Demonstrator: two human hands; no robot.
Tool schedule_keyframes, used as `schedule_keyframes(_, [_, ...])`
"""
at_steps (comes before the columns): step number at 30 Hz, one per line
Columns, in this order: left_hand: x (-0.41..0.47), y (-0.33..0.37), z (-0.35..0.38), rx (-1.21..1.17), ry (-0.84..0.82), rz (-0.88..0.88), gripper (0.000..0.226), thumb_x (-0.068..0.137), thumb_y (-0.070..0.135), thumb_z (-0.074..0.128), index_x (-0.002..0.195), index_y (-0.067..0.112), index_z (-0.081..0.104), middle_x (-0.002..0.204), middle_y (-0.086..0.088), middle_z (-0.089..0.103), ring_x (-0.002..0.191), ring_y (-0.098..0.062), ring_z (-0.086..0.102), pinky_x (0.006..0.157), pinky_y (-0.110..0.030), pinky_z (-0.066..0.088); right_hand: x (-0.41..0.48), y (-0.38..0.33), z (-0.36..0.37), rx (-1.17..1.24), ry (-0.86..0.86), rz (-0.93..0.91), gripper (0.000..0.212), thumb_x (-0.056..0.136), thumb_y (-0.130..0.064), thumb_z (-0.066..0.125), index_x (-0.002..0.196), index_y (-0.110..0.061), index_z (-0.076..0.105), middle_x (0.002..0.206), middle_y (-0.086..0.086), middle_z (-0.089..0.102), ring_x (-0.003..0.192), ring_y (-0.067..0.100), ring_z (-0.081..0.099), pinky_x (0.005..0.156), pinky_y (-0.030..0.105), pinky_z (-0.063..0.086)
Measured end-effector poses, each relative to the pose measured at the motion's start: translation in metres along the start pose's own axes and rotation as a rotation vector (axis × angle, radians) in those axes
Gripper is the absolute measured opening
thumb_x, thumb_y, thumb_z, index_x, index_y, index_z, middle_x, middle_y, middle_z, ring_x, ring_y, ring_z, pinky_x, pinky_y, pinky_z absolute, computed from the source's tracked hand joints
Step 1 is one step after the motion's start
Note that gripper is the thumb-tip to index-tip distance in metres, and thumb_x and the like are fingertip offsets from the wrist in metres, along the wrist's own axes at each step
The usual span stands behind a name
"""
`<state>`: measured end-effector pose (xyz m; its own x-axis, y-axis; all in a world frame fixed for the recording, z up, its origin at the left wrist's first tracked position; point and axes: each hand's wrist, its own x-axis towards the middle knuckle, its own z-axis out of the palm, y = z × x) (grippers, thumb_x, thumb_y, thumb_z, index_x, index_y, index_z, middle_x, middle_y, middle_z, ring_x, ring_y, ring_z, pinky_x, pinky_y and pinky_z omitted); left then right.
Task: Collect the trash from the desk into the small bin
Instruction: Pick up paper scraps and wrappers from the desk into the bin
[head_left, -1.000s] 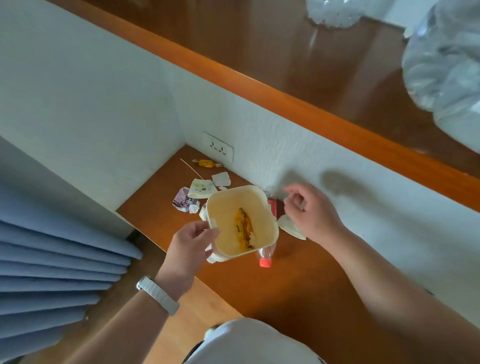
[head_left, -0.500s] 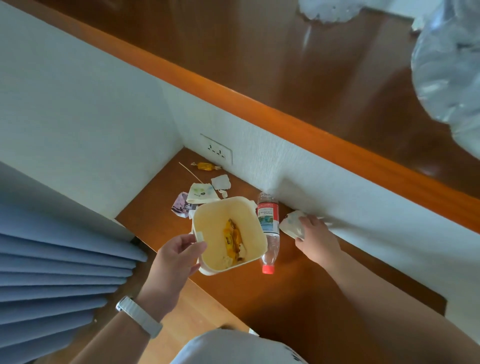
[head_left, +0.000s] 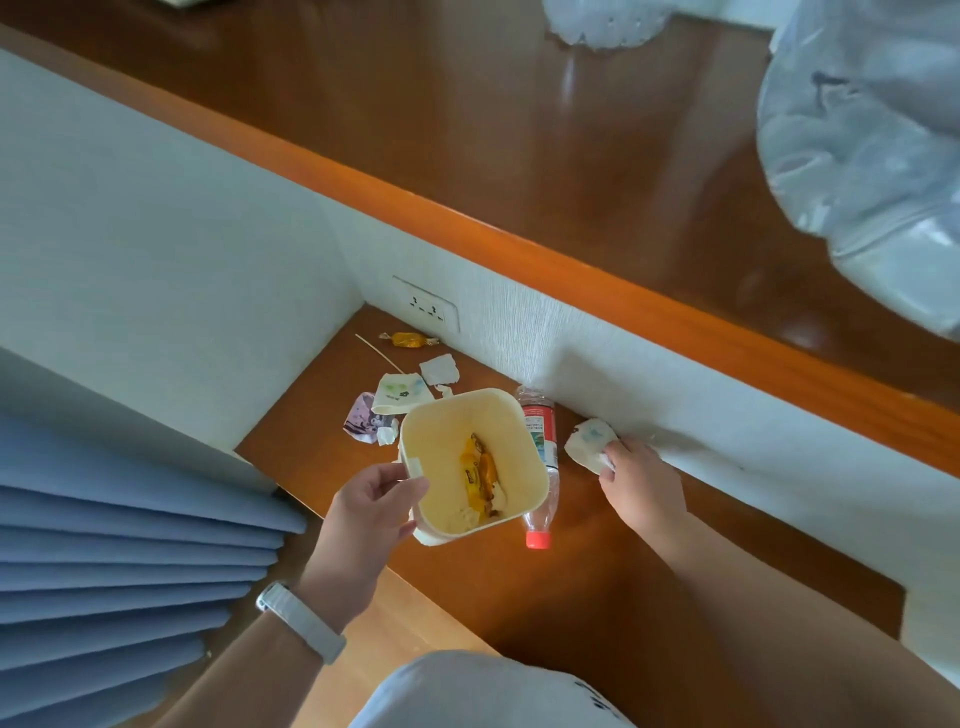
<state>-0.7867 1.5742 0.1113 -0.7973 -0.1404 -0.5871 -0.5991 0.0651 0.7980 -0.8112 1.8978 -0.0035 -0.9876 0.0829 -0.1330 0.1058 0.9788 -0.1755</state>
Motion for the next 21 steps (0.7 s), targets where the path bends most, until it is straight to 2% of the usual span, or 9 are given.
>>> schedule_keyframes(3, [-0.005,0.002,0.002,-0.001,-0.018,0.011,0.014,0.097,0.019,0.069,0.111,0.015,0.072,0.091,0.004,0.083,0.083,-0.005,0.078,0.076,-0.03,0.059,-0.001,-0.003,-0.017,0.007,0.071,-0.009,0.018,0.083,-0.022,0.073,0.096,-0.011,0.07,0.086,0.004,0.066,0.073,0.023,0.065,0.059,0.034,0.057])
schedule_keyframes(5, [-0.009,0.002,0.002,0.003,-0.017,0.026,0.013,0.098,0.019,0.069,0.11,0.016,0.072,0.089,0.005,0.083,0.082,-0.005,0.079,0.074,-0.029,0.06,-0.003,-0.006,-0.032,0.028,0.121,0.004,0.02,0.087,-0.029,0.071,0.095,-0.011,0.069,0.084,0.004,0.066,0.073,0.024,0.065,0.061,0.034,0.056])
schedule_keyframes(7, [-0.013,0.002,0.001,0.007,-0.009,0.039,0.012,0.098,0.02,0.069,0.109,0.016,0.072,0.088,0.005,0.083,0.082,-0.006,0.079,0.077,-0.031,0.06,-0.007,-0.011,-0.047,0.074,0.164,0.036,0.023,0.089,-0.034,0.067,0.098,-0.013,0.068,0.086,0.003,0.066,0.075,0.022,0.064,0.065,0.033,0.056])
schedule_keyframes(10, [-0.02,0.001,0.0,-0.004,-0.002,0.043,0.011,0.098,0.019,0.07,0.108,0.016,0.072,0.086,0.006,0.082,0.079,-0.006,0.079,0.08,-0.034,0.061,-0.014,-0.02,-0.069,0.134,0.224,0.024,0.022,0.089,-0.031,0.068,0.105,-0.015,0.066,0.091,0.002,0.065,0.078,0.019,0.062,0.066,0.029,0.052])
schedule_keyframes(15, [-0.03,-0.006,-0.006,0.015,0.015,0.055,0.007,0.098,0.02,0.069,0.104,0.016,0.072,0.083,0.007,0.082,0.077,-0.005,0.078,0.074,-0.03,0.061,-0.029,-0.045,-0.106,0.254,0.379,-0.098,0.019,0.087,-0.021,0.068,0.103,-0.01,0.067,0.086,0.002,0.064,0.067,0.015,0.05,0.054,0.021,0.033])
schedule_keyframes(17, [-0.033,-0.01,-0.009,0.023,0.033,0.054,0.007,0.098,0.021,0.07,0.102,0.017,0.073,0.084,0.005,0.082,0.078,-0.008,0.079,0.073,-0.029,0.061,-0.039,-0.061,-0.119,0.346,0.414,-0.185,0.015,0.085,-0.018,0.064,0.096,-0.008,0.066,0.077,-0.003,0.055,0.059,0.013,0.046,0.048,0.02,0.029])
schedule_keyframes(19, [-0.036,-0.015,-0.012,0.022,0.058,0.047,0.007,0.097,0.024,0.071,0.101,0.019,0.074,0.089,0.003,0.082,0.082,-0.012,0.078,0.07,-0.027,0.06,-0.052,-0.081,-0.129,0.428,0.414,-0.303,0.011,0.083,-0.015,0.061,0.091,-0.008,0.064,0.074,-0.009,0.047,0.05,0.009,0.042,0.045,0.015,0.027])
schedule_keyframes(21, [-0.04,-0.019,-0.015,0.007,0.075,0.038,0.008,0.096,0.025,0.071,0.1,0.02,0.074,0.088,0.003,0.082,0.087,-0.013,0.077,0.07,-0.027,0.06,-0.065,-0.1,-0.133,0.495,0.366,-0.393,0.012,0.083,-0.011,0.061,0.094,-0.01,0.065,0.077,-0.014,0.048,0.049,0.004,0.045,0.042,0.012,0.032])
